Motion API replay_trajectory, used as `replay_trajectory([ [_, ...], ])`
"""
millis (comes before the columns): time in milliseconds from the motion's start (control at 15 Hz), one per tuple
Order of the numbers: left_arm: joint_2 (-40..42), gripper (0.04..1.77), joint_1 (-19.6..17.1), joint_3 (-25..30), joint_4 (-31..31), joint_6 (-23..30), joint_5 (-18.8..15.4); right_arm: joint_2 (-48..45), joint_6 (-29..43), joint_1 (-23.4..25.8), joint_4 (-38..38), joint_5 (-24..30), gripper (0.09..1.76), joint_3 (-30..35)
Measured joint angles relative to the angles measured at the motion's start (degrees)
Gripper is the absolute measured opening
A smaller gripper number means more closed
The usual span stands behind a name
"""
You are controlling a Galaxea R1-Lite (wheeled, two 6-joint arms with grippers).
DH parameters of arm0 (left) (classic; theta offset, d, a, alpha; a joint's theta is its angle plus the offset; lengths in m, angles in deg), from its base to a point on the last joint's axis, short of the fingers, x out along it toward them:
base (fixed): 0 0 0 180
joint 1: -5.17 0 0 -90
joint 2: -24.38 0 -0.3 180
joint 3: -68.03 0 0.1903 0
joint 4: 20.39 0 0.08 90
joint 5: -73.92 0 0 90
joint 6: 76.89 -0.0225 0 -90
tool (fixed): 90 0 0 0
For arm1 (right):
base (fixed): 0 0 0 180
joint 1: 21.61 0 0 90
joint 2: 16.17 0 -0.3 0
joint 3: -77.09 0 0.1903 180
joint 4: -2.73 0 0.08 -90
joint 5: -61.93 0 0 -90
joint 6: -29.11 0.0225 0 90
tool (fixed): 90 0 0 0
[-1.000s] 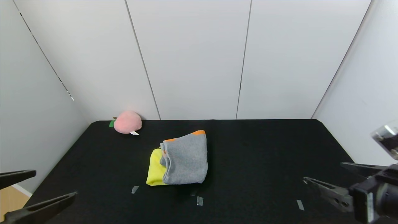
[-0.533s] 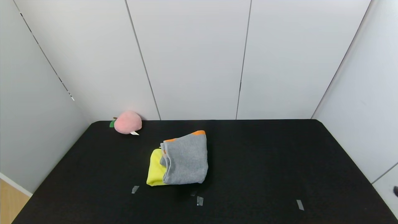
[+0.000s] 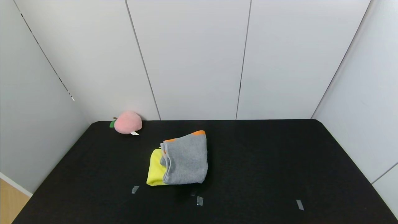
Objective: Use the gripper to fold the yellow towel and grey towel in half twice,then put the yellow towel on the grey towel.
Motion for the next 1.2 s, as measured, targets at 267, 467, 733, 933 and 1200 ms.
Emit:
replay_trajectory([
  [267, 3.97, 1.71, -0.59, 0.94, 2.93, 0.66, -0.87, -9.29, -2.22, 4.61, -4.92, 4.68, 1.7, 0.77],
  [467, 5.07, 1.72, 3.06, 0.63, 1.76, 0.55, -0.21, -15.63, -5.62, 5.29, -5.96, 7.86, 1.7, 2.39],
  [733, 9.48, 1.72, 4.57, 3.29, 0.2, 0.09, -0.11, -19.75, -8.07, 5.39, 1.12, 10.22, 1.7, 6.12],
  [933, 14.8, 1.72, 4.29, 11.56, -9.5, -0.66, 0.72, -20.38, -10.39, 5.42, 13.3, 10.3, 1.71, 12.68],
  [1200, 18.82, 1.72, 4.25, 29.5, -31.26, -2.3, 4.72, -20.5, -12.8, 5.4, 24.58, 13.07, 1.71, 23.24],
])
